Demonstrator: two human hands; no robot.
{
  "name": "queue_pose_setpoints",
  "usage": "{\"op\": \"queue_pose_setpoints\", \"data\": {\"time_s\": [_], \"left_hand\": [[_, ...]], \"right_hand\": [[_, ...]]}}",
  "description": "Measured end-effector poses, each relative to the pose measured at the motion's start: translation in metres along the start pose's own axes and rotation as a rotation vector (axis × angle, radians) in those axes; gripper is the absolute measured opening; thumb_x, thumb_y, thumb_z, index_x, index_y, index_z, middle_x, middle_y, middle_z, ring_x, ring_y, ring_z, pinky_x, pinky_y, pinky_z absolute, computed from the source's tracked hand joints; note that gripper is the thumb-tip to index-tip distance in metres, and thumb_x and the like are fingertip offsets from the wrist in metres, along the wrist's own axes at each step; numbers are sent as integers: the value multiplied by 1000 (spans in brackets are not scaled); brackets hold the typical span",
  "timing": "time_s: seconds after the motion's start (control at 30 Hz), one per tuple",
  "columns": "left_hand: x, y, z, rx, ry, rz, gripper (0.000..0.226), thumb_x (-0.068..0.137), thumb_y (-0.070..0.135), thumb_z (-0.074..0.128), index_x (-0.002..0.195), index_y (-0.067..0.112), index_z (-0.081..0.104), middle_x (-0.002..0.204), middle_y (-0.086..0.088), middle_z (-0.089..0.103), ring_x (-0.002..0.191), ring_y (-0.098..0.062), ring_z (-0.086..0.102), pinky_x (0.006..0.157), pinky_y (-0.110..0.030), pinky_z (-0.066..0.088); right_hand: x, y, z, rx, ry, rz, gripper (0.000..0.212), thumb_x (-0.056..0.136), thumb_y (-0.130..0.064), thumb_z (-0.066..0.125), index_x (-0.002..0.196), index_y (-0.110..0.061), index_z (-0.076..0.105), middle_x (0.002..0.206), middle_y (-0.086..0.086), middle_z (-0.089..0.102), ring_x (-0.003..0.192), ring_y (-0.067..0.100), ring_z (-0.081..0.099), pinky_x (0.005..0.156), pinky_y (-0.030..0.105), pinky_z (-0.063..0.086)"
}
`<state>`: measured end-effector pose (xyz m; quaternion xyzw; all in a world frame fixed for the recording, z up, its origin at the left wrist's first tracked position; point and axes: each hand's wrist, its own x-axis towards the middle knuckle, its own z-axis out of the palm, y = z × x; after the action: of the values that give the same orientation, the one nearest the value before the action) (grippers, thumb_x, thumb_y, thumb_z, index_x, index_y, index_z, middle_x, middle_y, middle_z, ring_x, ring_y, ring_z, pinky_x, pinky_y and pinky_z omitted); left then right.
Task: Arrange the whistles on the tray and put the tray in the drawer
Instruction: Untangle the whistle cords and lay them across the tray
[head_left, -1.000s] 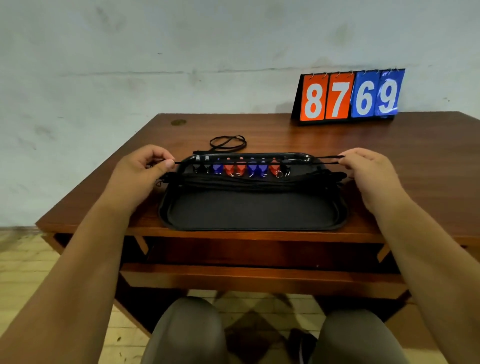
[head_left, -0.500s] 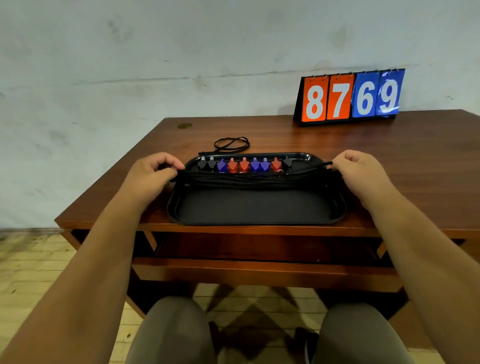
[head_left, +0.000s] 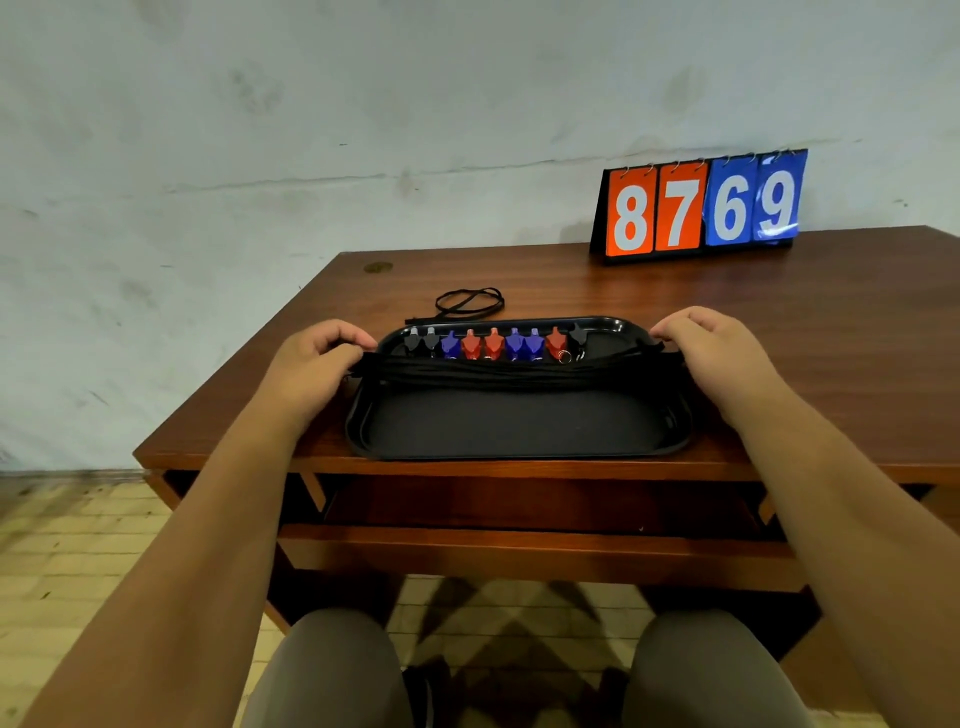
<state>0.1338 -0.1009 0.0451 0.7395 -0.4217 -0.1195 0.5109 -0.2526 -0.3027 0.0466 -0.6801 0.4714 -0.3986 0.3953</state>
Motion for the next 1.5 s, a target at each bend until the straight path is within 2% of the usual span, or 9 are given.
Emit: {"op": "queue_pose_setpoints", "data": {"time_s": [0.1, 0.17, 0.27, 0.53, 0.7, 0.87, 1.0, 1.27, 1.5], "left_hand": [[-2, 7, 3, 109, 30, 54, 22, 104, 19, 61, 93, 27, 79, 102, 10, 77, 99, -12, 69, 87, -33, 53], [-3, 12, 5, 326, 89, 210, 20, 104, 23, 63, 90, 30, 76, 100, 13, 71, 97, -12, 66, 90, -39, 56], [3, 22, 9, 586, 110, 377, 15, 102, 29, 62, 94, 35, 73, 99, 14, 68, 104, -18, 62, 92, -48, 57], [44, 77, 49, 652, -245, 267, 22, 105, 18, 58, 116, 25, 76, 118, 5, 71, 104, -14, 66, 92, -33, 52], [77, 87, 76, 758, -337, 129, 23, 108, 24, 57, 123, 20, 75, 122, -4, 74, 108, -21, 68, 96, -36, 53], [99, 96, 95, 696, -373, -2, 33, 104, 40, 72, 120, 13, 78, 118, -8, 74, 108, -26, 69, 92, -38, 53], [114, 98, 108, 738, -397, -67, 50, 93, 40, 86, 131, 11, 76, 131, -8, 72, 123, -29, 65, 104, -41, 51], [132, 97, 134, 889, -386, -55, 24, 102, 19, 75, 125, 11, 79, 132, -8, 72, 124, -29, 66, 111, -44, 53], [115, 135, 145, 545, -339, 176, 10, 108, 19, 64, 107, 26, 70, 118, -1, 73, 102, -20, 68, 88, -36, 52]], "right_hand": [[0, -1, 0, 7, 15, 6, 23, 104, -37, 60, 100, -24, 78, 107, -7, 74, 97, 8, 63, 74, 29, 44], [0, -2, 1, -3, 4, 0, 24, 105, -41, 62, 99, -24, 77, 106, -6, 73, 98, 10, 63, 74, 29, 44], [1, -1, 4, -36, -37, -25, 22, 103, -44, 65, 98, -26, 76, 114, -7, 67, 103, 8, 62, 84, 35, 46], [1, 2, 1, 18, -23, -38, 21, 101, -44, 65, 95, -28, 76, 115, -6, 69, 106, 11, 64, 84, 34, 48], [7, 4, 2, 4, -24, -26, 23, 102, -45, 65, 93, -27, 76, 115, -7, 68, 102, 8, 63, 79, 28, 46], [10, 4, 2, 14, -19, -37, 28, 105, -48, 62, 97, -25, 76, 115, -6, 69, 104, 12, 64, 79, 30, 46], [12, 6, 1, 27, -29, -44, 32, 106, -50, 60, 100, -23, 75, 115, -4, 69, 103, 14, 65, 83, 35, 50], [13, 7, -1, 72, -38, -22, 33, 105, -54, 60, 99, -25, 74, 111, -2, 71, 101, 17, 68, 86, 38, 57], [13, 5, -2, 117, -24, -32, 22, 105, -46, 64, 97, -28, 72, 107, -3, 70, 98, 16, 67, 79, 32, 52]]}}
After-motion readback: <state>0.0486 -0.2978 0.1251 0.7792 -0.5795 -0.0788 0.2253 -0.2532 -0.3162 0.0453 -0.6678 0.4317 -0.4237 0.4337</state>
